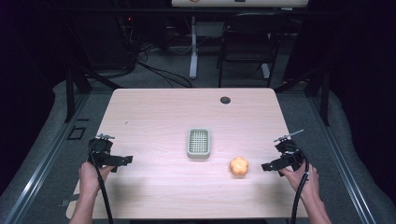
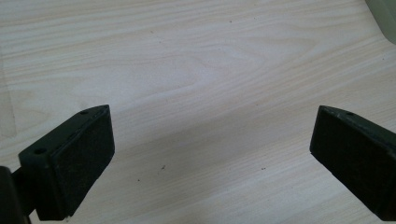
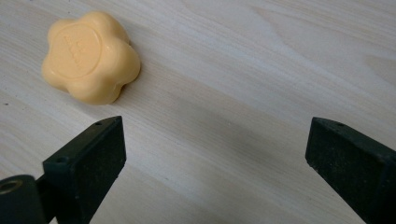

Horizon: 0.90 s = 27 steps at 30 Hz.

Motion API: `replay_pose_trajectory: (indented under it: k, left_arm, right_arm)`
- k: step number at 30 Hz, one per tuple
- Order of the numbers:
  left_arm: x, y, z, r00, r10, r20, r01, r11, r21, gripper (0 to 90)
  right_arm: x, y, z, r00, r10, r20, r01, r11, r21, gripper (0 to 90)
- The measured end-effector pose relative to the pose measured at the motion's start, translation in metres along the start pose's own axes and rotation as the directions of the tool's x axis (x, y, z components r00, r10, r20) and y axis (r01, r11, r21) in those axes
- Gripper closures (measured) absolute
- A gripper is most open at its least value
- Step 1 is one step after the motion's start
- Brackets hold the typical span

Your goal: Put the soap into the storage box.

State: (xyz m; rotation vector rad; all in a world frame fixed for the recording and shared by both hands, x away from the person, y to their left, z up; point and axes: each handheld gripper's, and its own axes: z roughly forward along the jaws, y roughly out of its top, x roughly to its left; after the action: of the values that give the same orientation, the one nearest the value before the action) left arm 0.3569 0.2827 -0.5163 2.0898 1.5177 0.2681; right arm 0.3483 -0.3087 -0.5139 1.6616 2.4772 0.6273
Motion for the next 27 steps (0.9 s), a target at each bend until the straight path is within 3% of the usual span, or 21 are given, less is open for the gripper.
replay_pose_trajectory:
  k: [4,9,12,20,21,27]
  left_arm:
    - [-0.003,0.002,0.0,0.9998,0.019,0.003,-0.019,0.9998,0.0,0.0]
    - [-0.002,0.0,-0.001,1.0,0.007,0.006,-0.007,1.0,-0.004,0.0]
    - [-0.002,0.001,-0.001,1.0,0.004,0.009,-0.004,0.9999,-0.01,0.0]
    - [-0.002,0.001,0.0,0.9998,0.009,0.02,-0.009,1.0,-0.005,0.0]
    - [-0.002,0.001,0.0,0.9998,0.005,0.019,-0.004,1.0,-0.007,0.0]
    - [-0.002,0.001,0.0,0.9996,0.005,0.026,-0.005,1.0,-0.007,0.0]
  right_arm:
    - [0.003,0.0,-0.001,0.9999,-0.008,0.01,0.008,1.0,0.002,5.5]
    - [0.007,0.003,-0.001,0.9995,-0.02,0.025,0.019,1.0,0.019,5.3]
    - [0.011,0.006,0.0,0.9995,-0.029,0.008,0.029,0.999,0.023,2.5]
    - [0.012,0.01,-0.001,0.9995,0.016,-0.025,-0.017,0.999,-0.03,0.0]
    - [0.014,0.013,0.0,0.9997,-0.009,-0.023,0.009,1.0,-0.001,0.0]
    - [0.022,0.02,0.001,0.9994,-0.031,-0.016,0.031,1.0,-0.005,0.0]
